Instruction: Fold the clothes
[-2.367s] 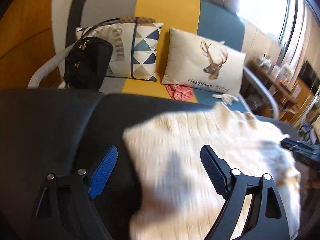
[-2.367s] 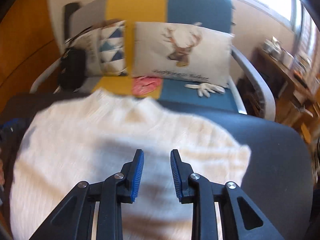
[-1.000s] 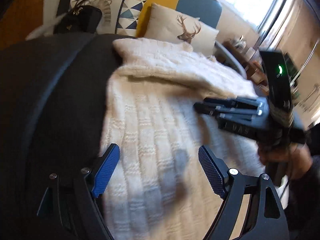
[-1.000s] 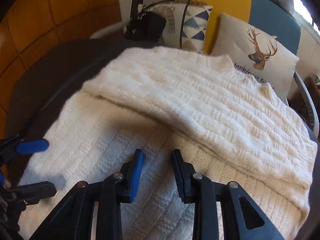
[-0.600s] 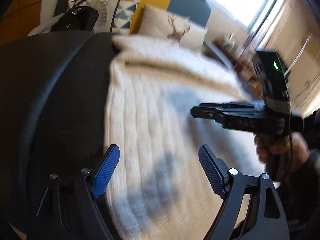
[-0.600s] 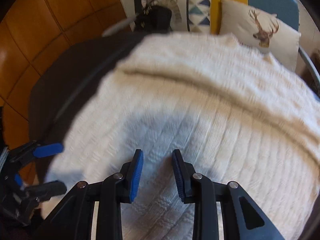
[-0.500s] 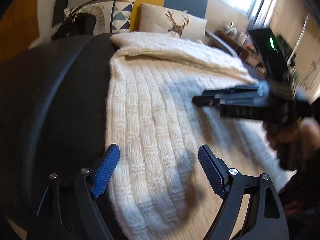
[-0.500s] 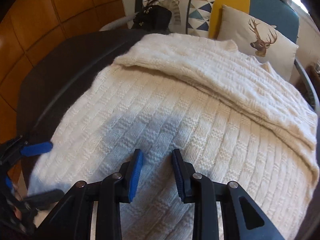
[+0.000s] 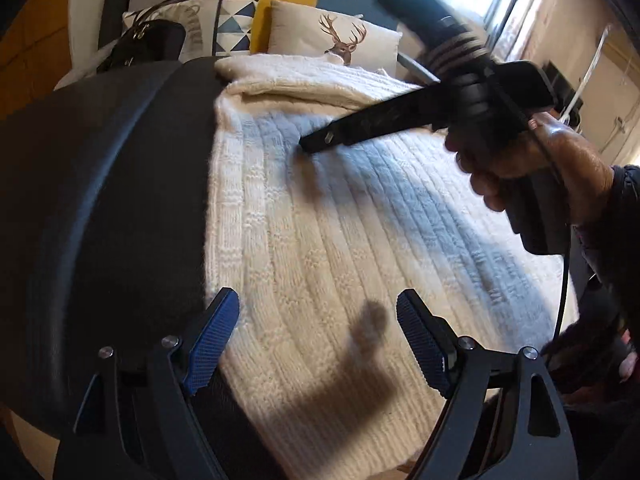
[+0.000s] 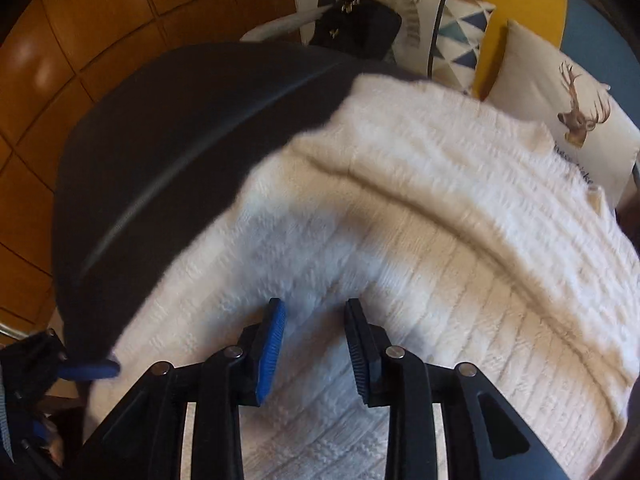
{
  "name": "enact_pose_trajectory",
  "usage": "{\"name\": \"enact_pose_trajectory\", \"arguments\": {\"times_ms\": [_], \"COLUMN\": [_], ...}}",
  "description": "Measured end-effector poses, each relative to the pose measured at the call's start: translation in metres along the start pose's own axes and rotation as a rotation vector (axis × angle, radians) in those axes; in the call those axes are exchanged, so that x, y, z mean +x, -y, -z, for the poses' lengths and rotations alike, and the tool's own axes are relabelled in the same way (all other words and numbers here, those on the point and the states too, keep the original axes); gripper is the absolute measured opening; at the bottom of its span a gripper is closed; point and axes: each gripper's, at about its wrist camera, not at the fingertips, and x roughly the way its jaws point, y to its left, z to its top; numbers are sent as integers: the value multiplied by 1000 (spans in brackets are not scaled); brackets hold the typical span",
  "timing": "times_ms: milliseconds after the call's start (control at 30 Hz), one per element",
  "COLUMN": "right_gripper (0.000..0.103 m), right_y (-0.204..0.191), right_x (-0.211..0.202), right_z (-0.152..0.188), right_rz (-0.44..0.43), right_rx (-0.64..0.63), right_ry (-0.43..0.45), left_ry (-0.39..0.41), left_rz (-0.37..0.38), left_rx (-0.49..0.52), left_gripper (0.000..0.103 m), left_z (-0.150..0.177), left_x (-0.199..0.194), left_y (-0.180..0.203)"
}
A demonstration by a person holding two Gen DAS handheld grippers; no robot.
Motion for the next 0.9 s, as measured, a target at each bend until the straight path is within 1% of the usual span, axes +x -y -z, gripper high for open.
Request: {"name": "enact_pose_trajectory", "arguments": {"times_ms": [67,100,200,233,267,300,367,400,433,467,500,567,633,700,733,800,867,900], "right_gripper": [30,30,30,30,30,34,34,34,34,34,34,34,34,34,34,33,33,33], "right_y": [-4,-9,-22,-27,-32,-37,-47,-47,-44,-40,-36,-30,-23,-15,-9,0,7,14], "right_x": [-14,-14,9,25,33,40,55,52,47,39,27,6,-14,-29,-34,-30,-51,-63], "right_z": [-8,-13,-31,-38,-43,-48,-58,-62,-63,-62,-58,-37,-10,22,40,72,93,103], "right_rz": [-24,-38,-59,-47,-23,1,46,44,26,-3,-24,-36,-38,-28,-6,84,73,64], "right_rx": [-17,-41,-74,-87,-97,-108,-128,-121,-106,-85,-70,-73,-54,-18,4,36,99,157], "right_ry": [33,35,12,-15,-12,-9,-5,-10,-25,-22,-11,-15,-19,-21,-25,-74,-9,-6], "left_ry": [12,13,-11,-22,-23,-23,-24,-21,-16,-8,5,20,15,-24,-44,-56,-58,-52], "left_rz": [46,63,72,69,63,59,61,67,77,85,91,110,123,85,66,26,-10,-9], "left_rx": [-36,-39,-7,6,17,23,14,-6,-30,-51,-69,-91,-93,-59,-43,4,45,38], "left_gripper": [84,84,84,84,84,84,84,84,84,84,84,84,84,84,84,84,84,84], "left_z": [2,3,8,9,10,11,12,11,10,8,6,4,1,1,1,2,1,0], "left_x": [-8,-9,-5,-2,-2,-2,-5,-7,-10,-14,-17,-21,-19,-9,-5,-2,-2,-5], "left_y": [-5,-6,0,1,2,2,-2,-6,-10,-15,-18,-25,-26,-20,-18,-11,-6,-7]}}
